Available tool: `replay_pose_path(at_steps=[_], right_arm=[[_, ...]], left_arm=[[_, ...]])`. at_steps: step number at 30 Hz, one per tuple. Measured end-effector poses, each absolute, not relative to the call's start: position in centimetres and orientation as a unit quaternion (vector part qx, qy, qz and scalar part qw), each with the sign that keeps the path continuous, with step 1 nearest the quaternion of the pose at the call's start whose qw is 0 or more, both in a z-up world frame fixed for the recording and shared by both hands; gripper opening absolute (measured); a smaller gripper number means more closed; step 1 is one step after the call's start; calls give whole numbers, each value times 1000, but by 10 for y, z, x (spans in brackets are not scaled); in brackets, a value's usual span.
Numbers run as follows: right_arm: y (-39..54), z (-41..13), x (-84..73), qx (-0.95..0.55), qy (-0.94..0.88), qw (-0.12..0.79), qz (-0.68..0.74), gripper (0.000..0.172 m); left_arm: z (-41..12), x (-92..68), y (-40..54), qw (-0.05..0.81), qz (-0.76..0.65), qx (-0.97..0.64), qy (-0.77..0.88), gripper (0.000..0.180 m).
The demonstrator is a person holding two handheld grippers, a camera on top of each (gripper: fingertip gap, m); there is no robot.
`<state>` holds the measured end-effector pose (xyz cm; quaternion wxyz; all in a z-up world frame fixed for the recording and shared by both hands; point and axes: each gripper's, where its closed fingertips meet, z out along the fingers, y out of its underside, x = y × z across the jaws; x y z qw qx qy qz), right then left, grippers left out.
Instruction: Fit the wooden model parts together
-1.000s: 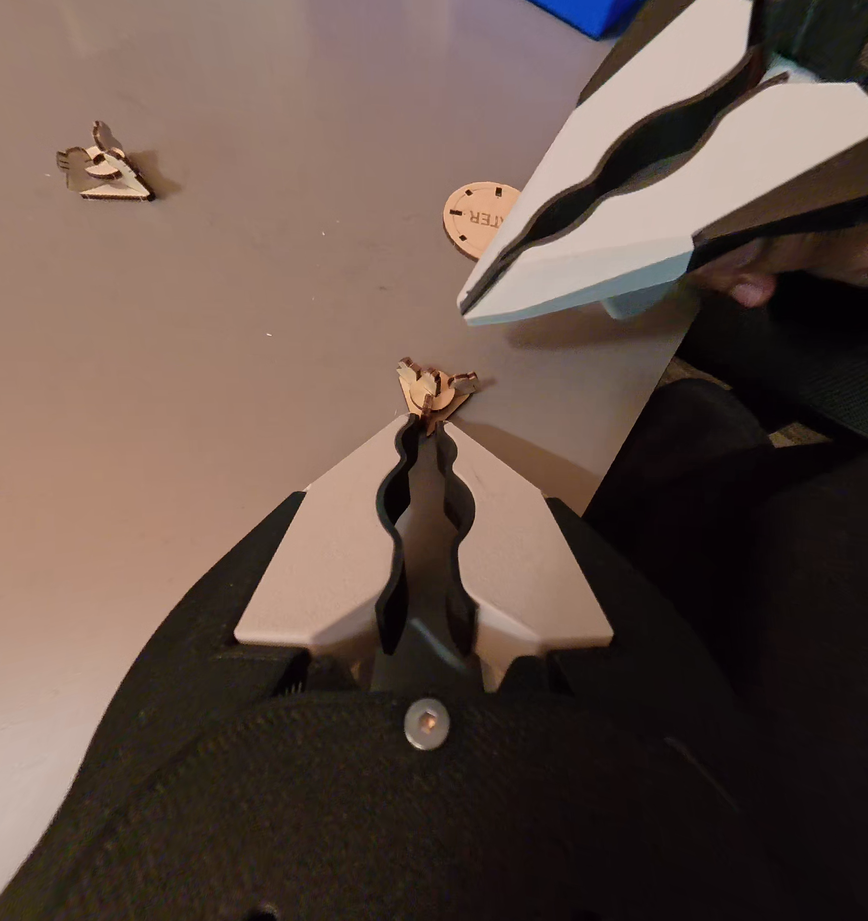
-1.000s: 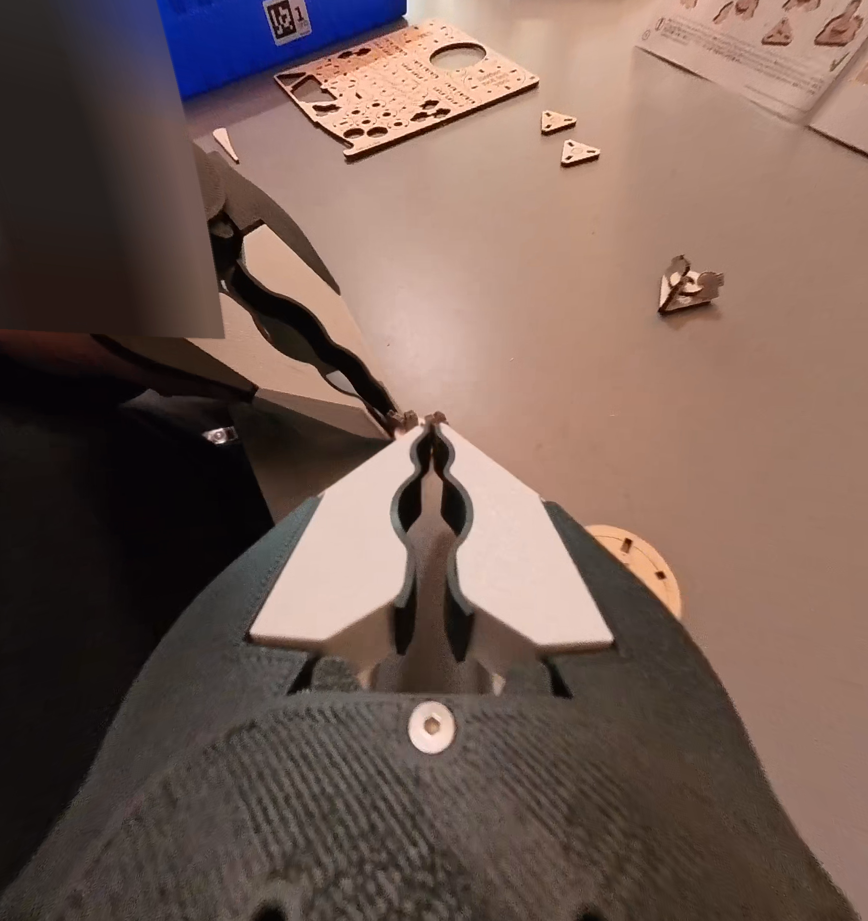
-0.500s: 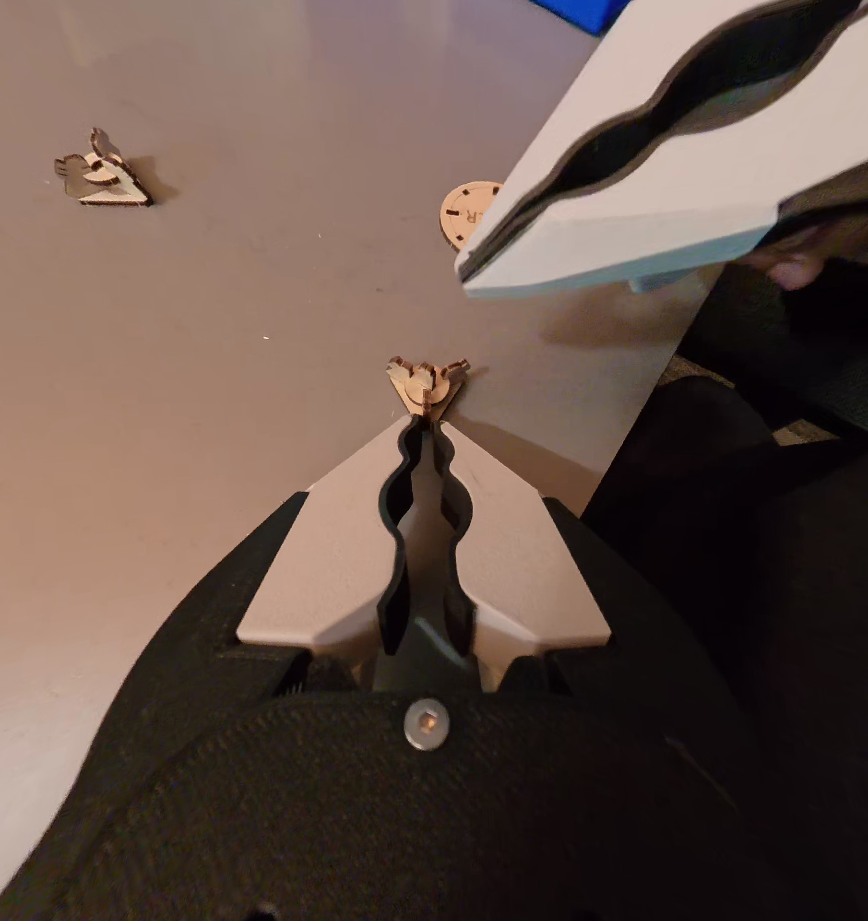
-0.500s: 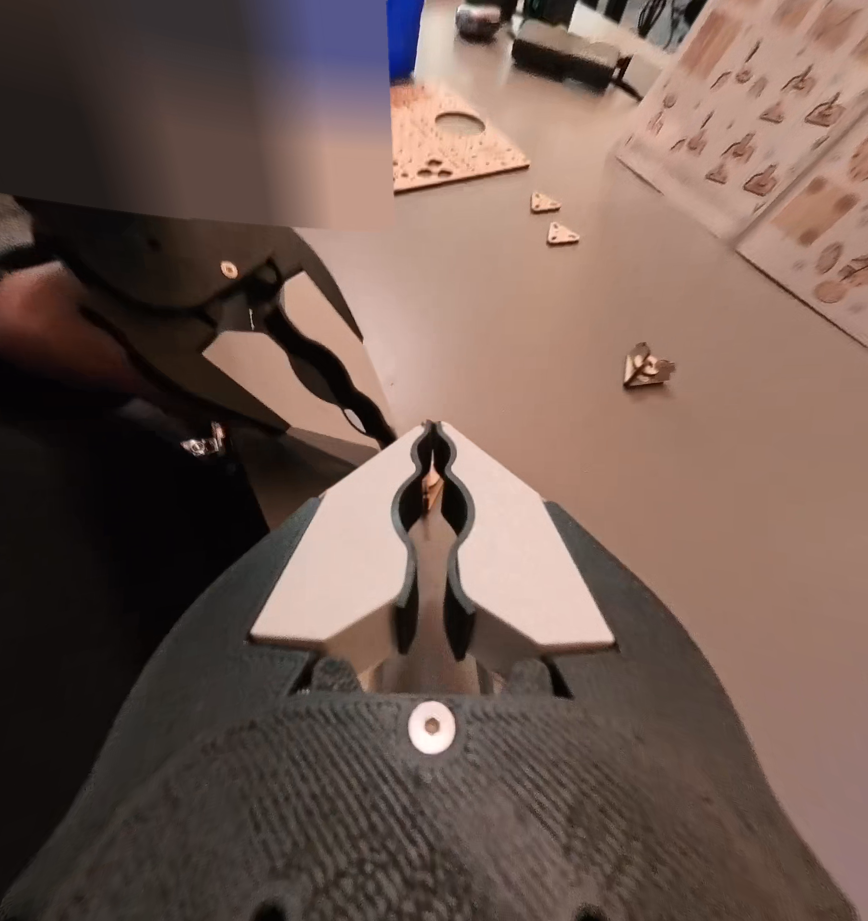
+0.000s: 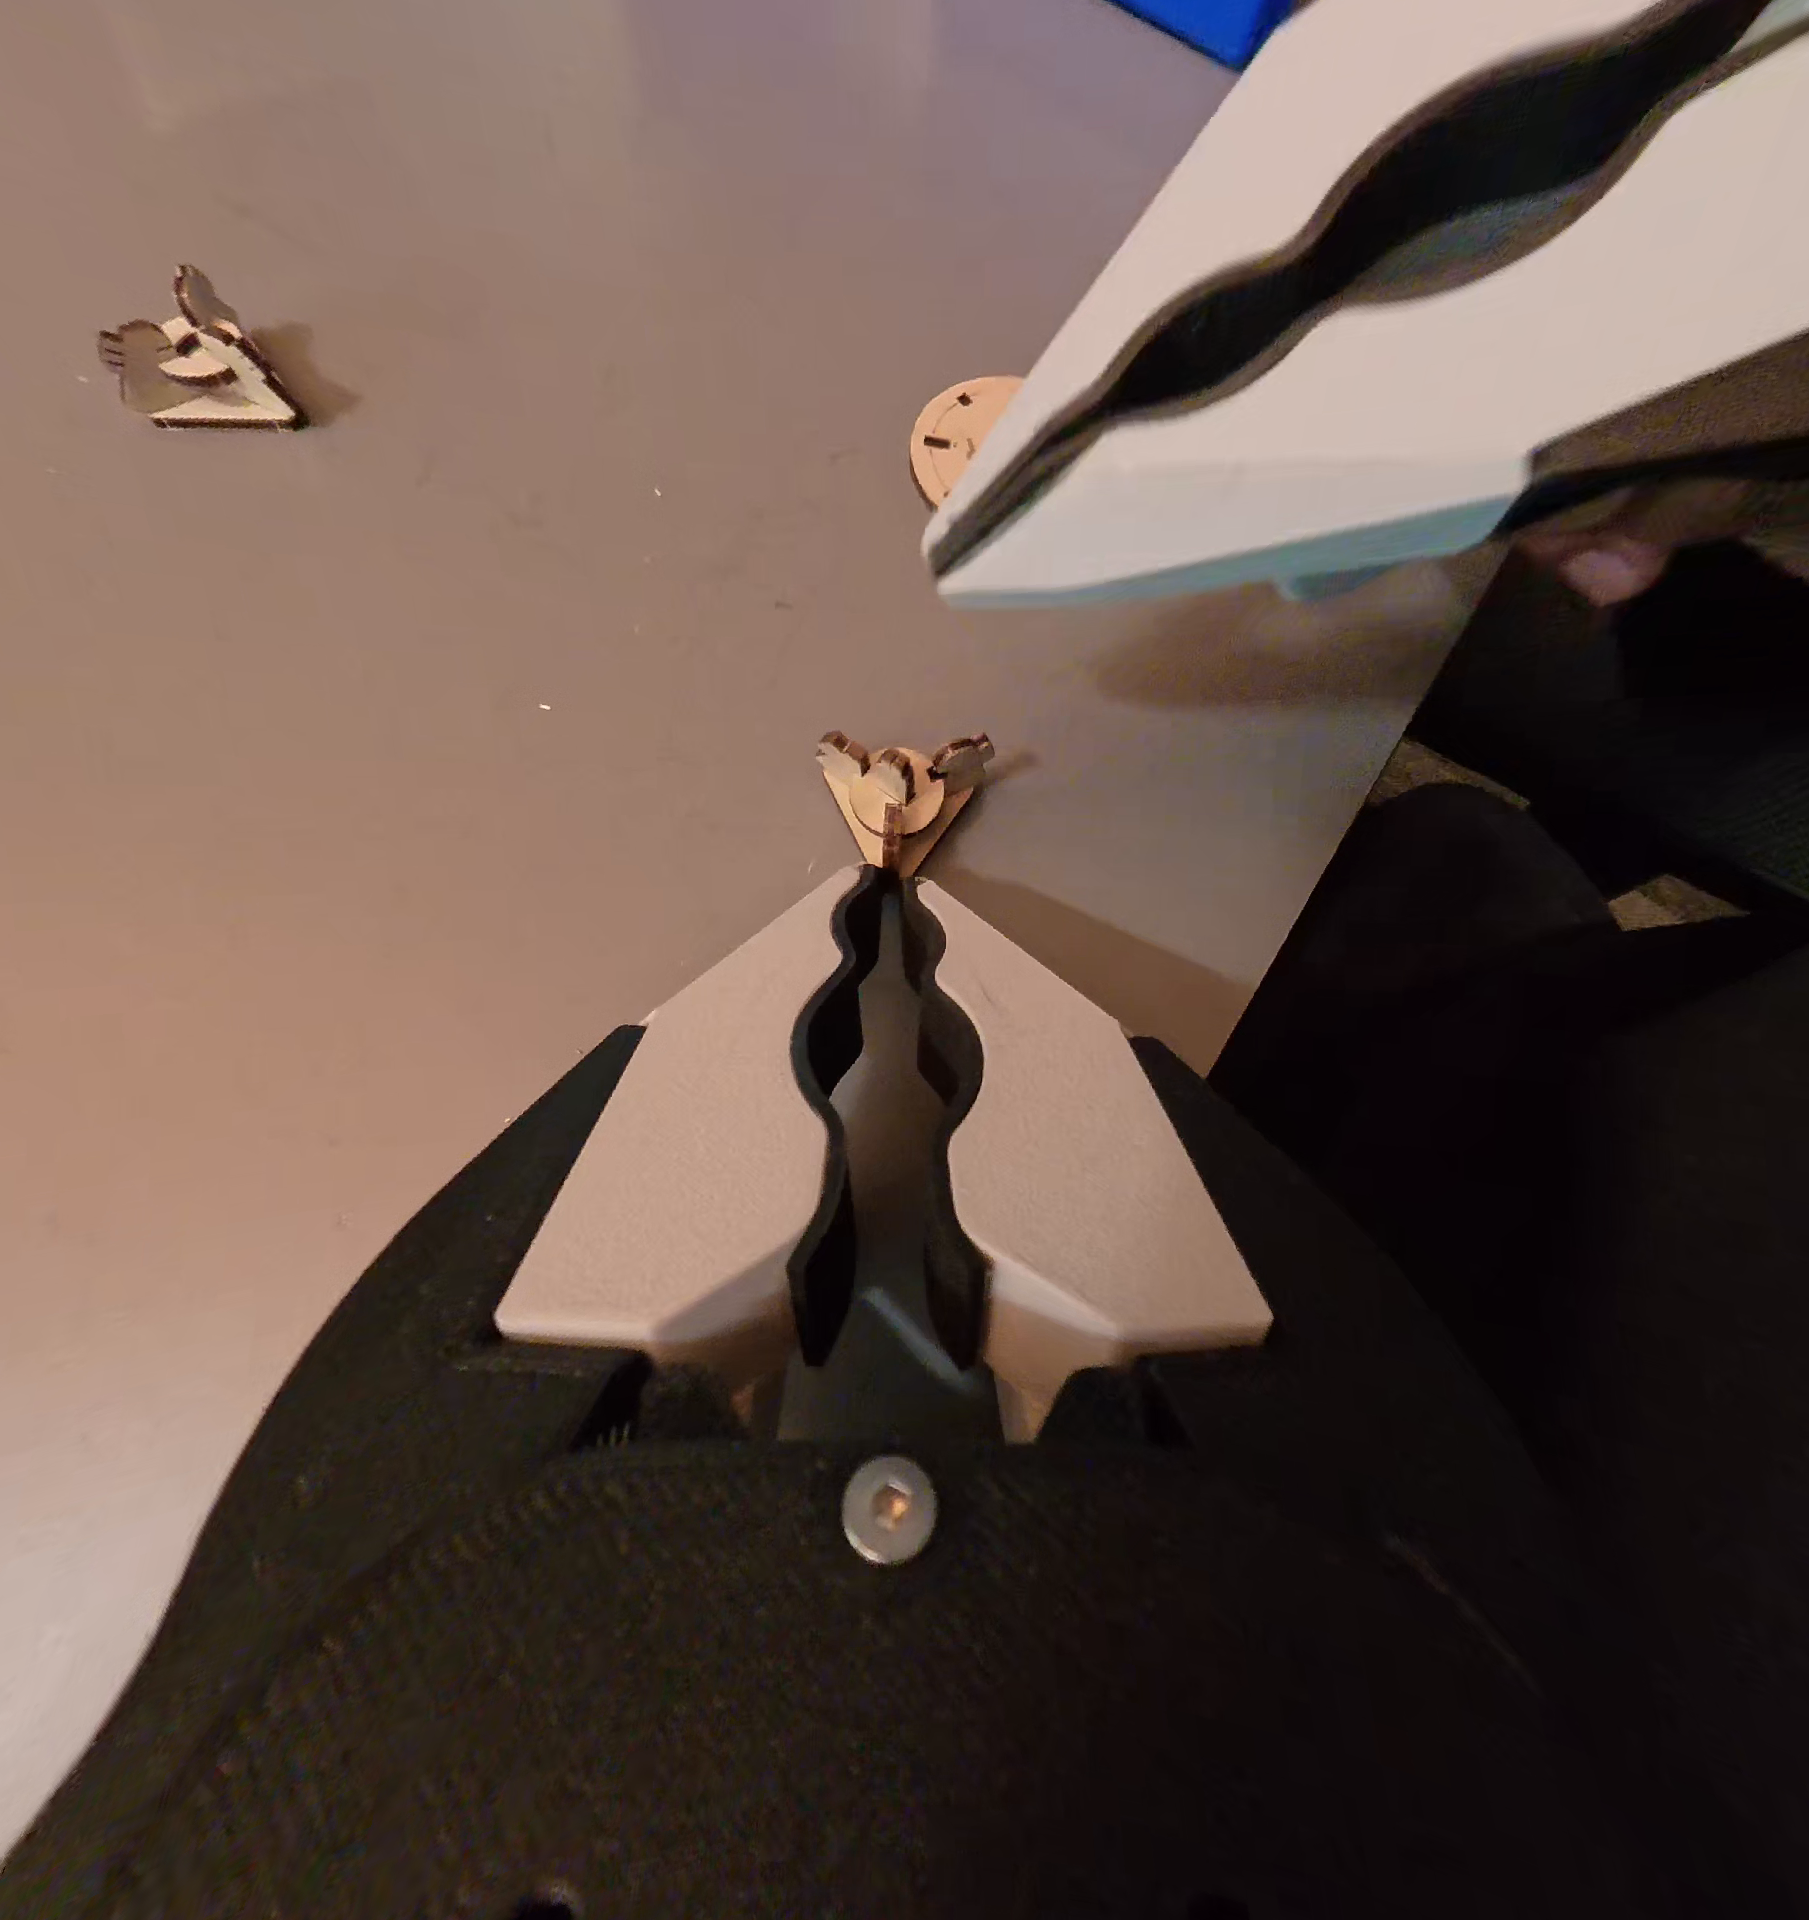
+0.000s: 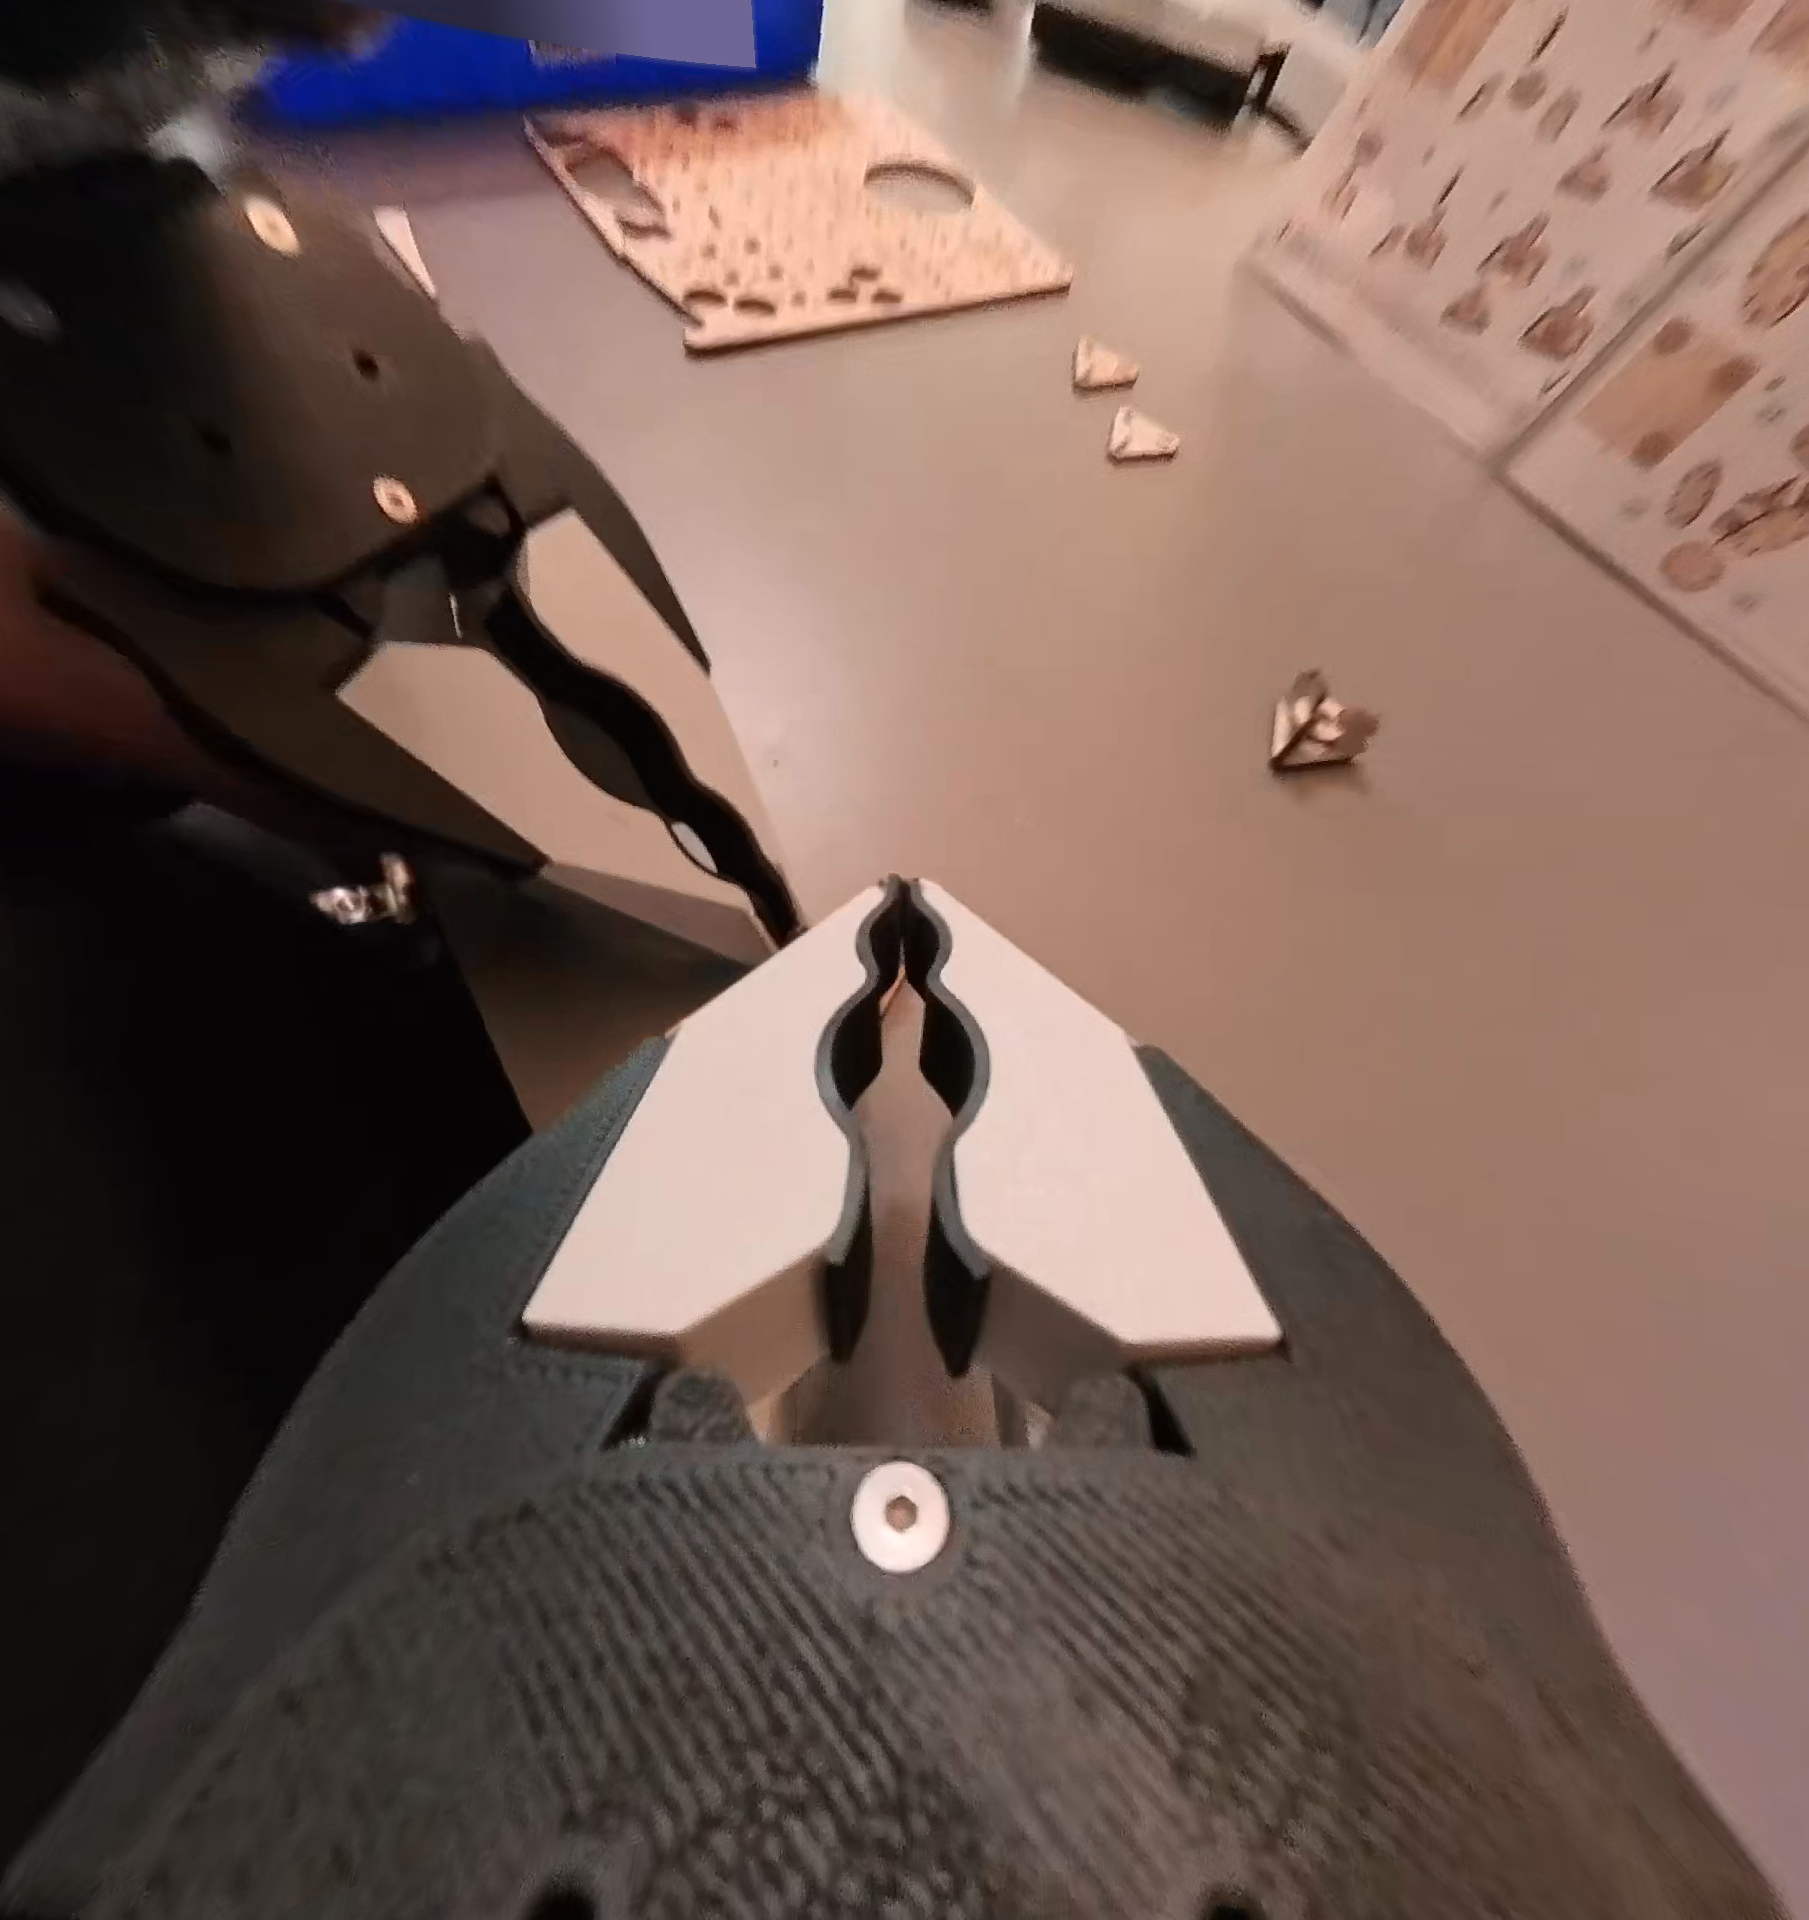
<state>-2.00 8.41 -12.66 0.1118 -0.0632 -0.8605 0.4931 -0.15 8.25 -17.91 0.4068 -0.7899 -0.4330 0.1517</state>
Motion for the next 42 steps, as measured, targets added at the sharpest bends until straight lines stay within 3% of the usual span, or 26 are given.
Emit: replay_pose_path(at_steps=[2, 6, 14, 19, 42], right_arm=[[86, -123, -19, -58, -859, 122, 494, 0], [87, -165, -15, -52, -889, 114, 441, 0], [96, -131, -24, -69, -862, 114, 488, 0], [102, -149, -19, -73, -883, 85, 456, 0], [101, -163, -11, -36, -903, 80, 420, 0]], left_arm=[[-179, -2, 83, 407, 151, -790, -433, 2], [-179, -2, 82, 405, 152, -791, -432, 0], [-180, -2, 83, 403, 153, -792, -432, 0], [-178, -1, 85, 412, 149, -790, -430, 17], [-179, -8, 89, 407, 144, -786, -443, 9]])
